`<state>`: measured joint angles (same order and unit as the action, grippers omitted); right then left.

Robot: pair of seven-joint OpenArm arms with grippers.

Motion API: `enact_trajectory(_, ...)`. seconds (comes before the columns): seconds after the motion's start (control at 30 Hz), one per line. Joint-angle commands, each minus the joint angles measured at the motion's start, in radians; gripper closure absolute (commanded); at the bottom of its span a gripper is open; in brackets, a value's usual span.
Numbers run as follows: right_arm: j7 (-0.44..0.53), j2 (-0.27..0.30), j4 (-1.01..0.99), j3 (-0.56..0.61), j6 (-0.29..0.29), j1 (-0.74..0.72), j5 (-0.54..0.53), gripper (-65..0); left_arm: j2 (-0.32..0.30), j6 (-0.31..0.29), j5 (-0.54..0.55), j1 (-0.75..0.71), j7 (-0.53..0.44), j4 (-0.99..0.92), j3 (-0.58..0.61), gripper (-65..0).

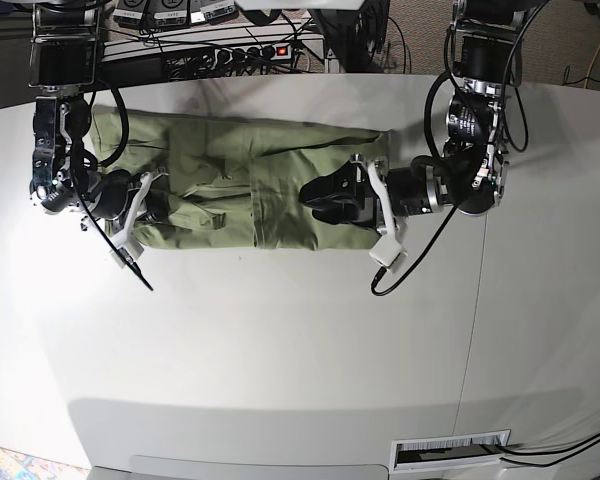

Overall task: Fold the T-shirt properly
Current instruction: 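Drag the hem end with the left gripper toward the right gripper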

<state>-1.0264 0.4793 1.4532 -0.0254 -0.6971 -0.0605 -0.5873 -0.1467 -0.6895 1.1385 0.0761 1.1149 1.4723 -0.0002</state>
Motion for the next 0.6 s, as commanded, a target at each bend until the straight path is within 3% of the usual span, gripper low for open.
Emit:
enact_trajectory(0.0,0.018,0.017,0.011,-0.006,-0.001,-0.014,-0.007,0.0,-0.001,-0.009,0.035,0.018,0.005,0.015,-0.002,-29.0)
enact_trajectory(0.1,0.018,0.016,0.011,-0.006,-0.001,-0.014,-0.006,0.0,-0.007,-0.009,0.035,0.018,0.038,0.015,-0.002,-25.1)
enact_trajectory(0.17,0.018,0.017,0.011,-0.006,-0.001,-0.014,-0.007,0.0,-0.024,-0.009,0.033,0.018,0.044,0.015,-0.002,-15.4)
enact_trajectory(0.23,0.018,0.016,0.011,-0.006,-0.001,-0.014,-0.006,0.0,-0.041,-0.009,-0.004,0.018,0.044,0.015,-0.002,-1.1)
enact_trajectory(0.43,0.003,0.017,0.013,-0.006,-0.001,-0.017,-0.007,0.0,-0.077,-0.009,-0.237,0.018,-0.074,0.015,0.010,0.0)
enact_trajectory(0.57,-0.047,0.018,0.063,-0.010,-0.001,-0.020,-0.027,0.0,-0.089,-0.009,-0.381,0.017,-0.132,0.012,0.084,0.0)
